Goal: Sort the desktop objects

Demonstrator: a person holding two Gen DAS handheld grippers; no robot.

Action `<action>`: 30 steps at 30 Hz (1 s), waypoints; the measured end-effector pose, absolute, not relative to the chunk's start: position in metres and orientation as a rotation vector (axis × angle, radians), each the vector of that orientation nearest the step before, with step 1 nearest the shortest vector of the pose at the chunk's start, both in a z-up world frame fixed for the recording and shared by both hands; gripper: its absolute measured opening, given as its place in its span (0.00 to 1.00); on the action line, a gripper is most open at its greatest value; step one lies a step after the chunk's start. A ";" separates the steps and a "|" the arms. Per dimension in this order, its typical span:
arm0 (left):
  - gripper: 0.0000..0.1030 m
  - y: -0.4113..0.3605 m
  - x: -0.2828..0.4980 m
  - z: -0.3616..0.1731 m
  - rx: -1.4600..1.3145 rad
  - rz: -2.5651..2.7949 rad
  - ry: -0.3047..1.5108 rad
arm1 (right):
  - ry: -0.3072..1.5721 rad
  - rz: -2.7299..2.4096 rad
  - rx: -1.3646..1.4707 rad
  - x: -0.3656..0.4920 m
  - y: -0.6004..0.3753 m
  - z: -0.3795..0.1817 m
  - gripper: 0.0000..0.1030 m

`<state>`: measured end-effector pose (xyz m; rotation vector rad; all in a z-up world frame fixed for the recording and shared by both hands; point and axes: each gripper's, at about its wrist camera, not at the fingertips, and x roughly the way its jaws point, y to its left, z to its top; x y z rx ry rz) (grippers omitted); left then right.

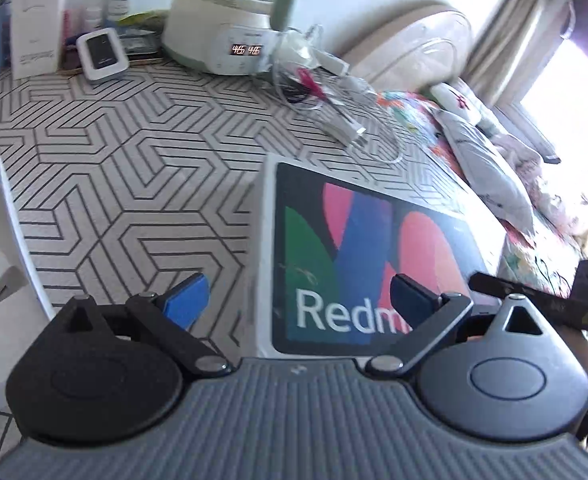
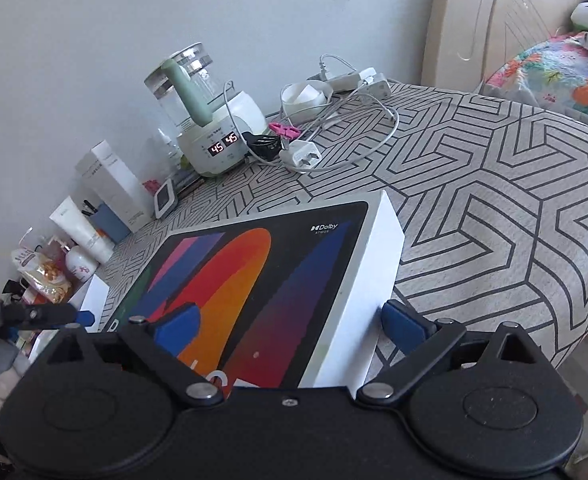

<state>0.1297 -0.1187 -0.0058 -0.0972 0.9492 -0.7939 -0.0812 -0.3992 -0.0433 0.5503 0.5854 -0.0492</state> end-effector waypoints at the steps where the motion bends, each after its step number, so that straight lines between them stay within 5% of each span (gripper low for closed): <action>1: 0.95 -0.119 0.138 -0.011 -0.115 -0.775 0.974 | 0.598 -0.039 0.515 -0.081 -0.387 -0.042 0.97; 19: 1.00 -0.151 0.129 -0.032 -0.068 -0.773 1.060 | 0.617 0.091 0.406 -0.051 -0.393 -0.041 0.96; 30: 1.00 -0.134 0.103 0.000 -0.008 -0.741 0.926 | 0.591 0.130 0.350 -0.049 -0.376 -0.021 0.92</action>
